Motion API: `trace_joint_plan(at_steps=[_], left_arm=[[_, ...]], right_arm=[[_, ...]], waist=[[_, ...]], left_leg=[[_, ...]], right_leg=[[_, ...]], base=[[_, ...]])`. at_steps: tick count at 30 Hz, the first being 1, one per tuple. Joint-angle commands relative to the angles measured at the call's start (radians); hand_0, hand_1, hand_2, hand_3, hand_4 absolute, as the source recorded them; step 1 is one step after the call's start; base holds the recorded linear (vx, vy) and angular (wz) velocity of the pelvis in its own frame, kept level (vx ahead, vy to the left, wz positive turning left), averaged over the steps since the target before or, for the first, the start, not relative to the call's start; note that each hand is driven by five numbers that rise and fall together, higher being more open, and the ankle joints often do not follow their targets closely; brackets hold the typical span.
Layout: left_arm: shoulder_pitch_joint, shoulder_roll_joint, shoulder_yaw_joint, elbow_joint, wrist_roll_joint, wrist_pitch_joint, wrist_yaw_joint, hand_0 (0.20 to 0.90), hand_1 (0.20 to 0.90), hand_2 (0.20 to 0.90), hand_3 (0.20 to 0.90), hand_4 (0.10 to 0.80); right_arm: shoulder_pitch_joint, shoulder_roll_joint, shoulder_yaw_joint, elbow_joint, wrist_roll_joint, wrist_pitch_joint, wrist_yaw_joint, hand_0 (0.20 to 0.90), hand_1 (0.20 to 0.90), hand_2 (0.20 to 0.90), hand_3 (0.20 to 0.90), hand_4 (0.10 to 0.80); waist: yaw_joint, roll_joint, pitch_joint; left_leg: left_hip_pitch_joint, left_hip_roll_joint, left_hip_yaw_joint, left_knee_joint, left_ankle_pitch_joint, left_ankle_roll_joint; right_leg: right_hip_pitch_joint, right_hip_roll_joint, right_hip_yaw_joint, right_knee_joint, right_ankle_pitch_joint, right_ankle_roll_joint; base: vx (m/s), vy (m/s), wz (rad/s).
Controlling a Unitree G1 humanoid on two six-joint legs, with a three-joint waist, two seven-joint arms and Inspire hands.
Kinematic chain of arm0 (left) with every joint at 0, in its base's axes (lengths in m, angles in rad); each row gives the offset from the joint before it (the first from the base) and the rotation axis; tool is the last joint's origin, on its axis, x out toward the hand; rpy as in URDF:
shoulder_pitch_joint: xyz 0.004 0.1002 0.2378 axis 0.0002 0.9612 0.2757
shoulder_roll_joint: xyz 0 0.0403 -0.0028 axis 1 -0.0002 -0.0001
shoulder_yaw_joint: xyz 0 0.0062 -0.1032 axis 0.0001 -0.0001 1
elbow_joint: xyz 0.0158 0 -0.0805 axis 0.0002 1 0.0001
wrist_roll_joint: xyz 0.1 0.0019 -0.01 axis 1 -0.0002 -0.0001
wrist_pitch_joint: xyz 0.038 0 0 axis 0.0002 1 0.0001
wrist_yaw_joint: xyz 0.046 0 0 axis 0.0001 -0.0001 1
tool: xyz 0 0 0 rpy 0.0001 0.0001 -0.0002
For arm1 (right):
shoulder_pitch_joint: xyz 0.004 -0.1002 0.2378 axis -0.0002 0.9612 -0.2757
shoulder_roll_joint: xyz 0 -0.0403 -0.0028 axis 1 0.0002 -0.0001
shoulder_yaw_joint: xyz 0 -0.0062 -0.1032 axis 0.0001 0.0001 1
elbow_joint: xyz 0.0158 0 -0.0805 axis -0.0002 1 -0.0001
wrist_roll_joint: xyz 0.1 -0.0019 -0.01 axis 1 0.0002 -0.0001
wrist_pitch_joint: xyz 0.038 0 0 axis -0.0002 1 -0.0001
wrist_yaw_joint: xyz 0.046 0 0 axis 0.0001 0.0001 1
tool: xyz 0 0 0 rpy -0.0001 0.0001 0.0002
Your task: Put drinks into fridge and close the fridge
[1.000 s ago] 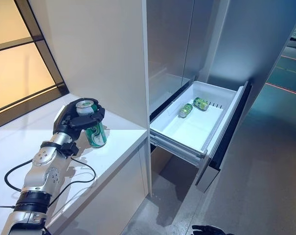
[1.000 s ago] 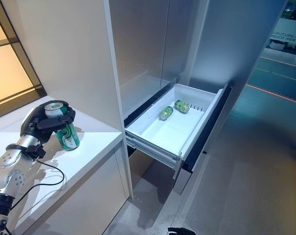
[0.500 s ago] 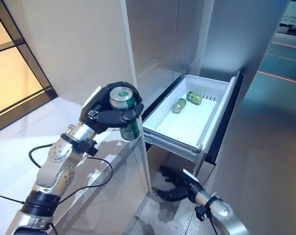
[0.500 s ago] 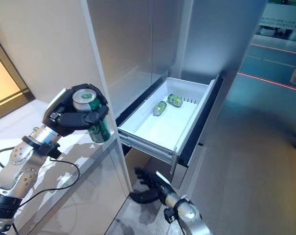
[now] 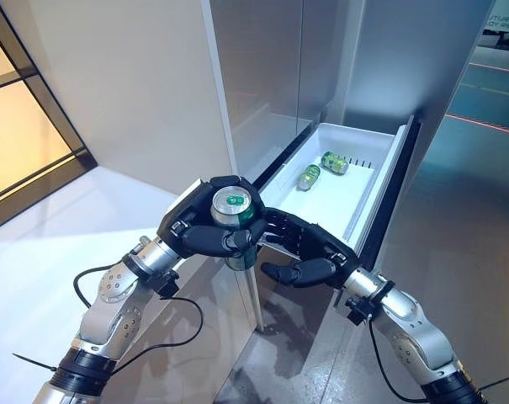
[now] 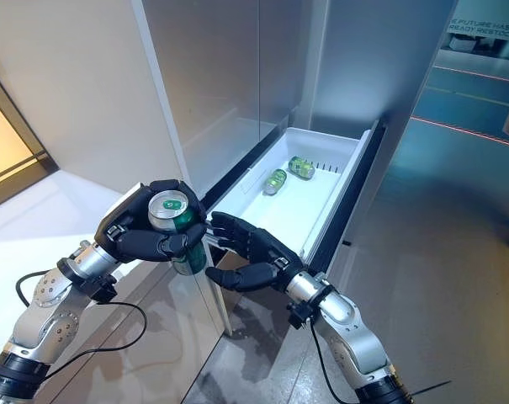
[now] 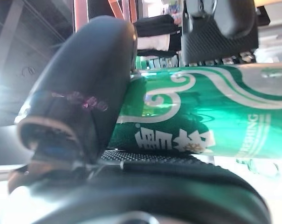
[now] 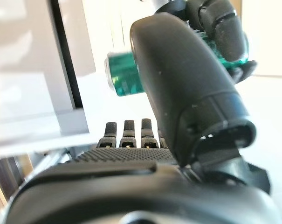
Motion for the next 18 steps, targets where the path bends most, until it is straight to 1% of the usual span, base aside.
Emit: trace_joint_plan(at_steps=[1,3,9,14,18], left_arm=[[-0.223,-0.007,-0.004,-0.098,-0.066,-0.108,-0.005,0.300,0.300,0.300,0.200,0.100],[-0.233,-0.005,-0.014,-0.098,-0.068,-0.105,-0.004,0.300,0.300,0.300,0.200,0.100],[-0.259,-0.001,-0.049,-0.110,-0.082,-0.120,-0.008,0.300,0.300,0.300,0.200,0.100],[-0.275,-0.007,-0.072,-0.130,-0.107,-0.116,-0.022,0.300,0.300,0.300,0.200,0.100],[-0.276,-0.026,-0.086,-0.142,-0.120,-0.089,-0.038,0.300,0.300,0.300,0.200,0.100]], right_arm=[[-0.160,0.047,0.009,-0.087,0.111,-0.028,0.051,0.900,0.900,0.900,0.900,0.800],[-0.169,0.044,0.021,-0.084,0.110,-0.021,0.051,0.900,0.900,0.900,0.900,0.800],[-0.205,0.023,0.067,-0.084,0.137,0.037,0.045,0.900,0.900,0.900,0.900,0.800],[-0.227,0.023,0.087,-0.080,0.175,0.035,-0.001,0.900,0.900,0.900,0.900,0.800],[-0.236,0.038,0.093,-0.081,0.210,0.022,-0.003,0.900,0.900,0.900,0.900,0.800]], waist=[[0.010,-0.031,-0.038],[0.012,-0.033,-0.039],[0.018,-0.043,-0.042],[0.021,-0.048,-0.040],[0.023,-0.050,-0.040]], left_leg=[[0.012,-0.073,-0.078,0.037,-0.090,0.057],[0.012,-0.073,-0.080,0.037,-0.089,0.056],[0.010,-0.073,-0.084,0.035,-0.086,0.054],[0.011,-0.074,-0.090,0.030,-0.083,0.054],[0.010,-0.075,-0.094,0.030,-0.083,0.055]], right_leg=[[-0.019,0.020,0.024,0.108,-0.103,0.028],[-0.018,0.020,0.023,0.107,-0.101,0.027],[-0.015,0.021,0.017,0.101,-0.098,0.024],[-0.014,0.024,0.017,0.099,-0.096,0.021],[-0.014,0.024,0.018,0.098,-0.095,0.021]], base=[[0.000,0.000,0.00],[0.000,0.000,0.00],[0.000,0.000,0.00],[0.000,0.000,0.00],[0.000,0.000,0.00]])
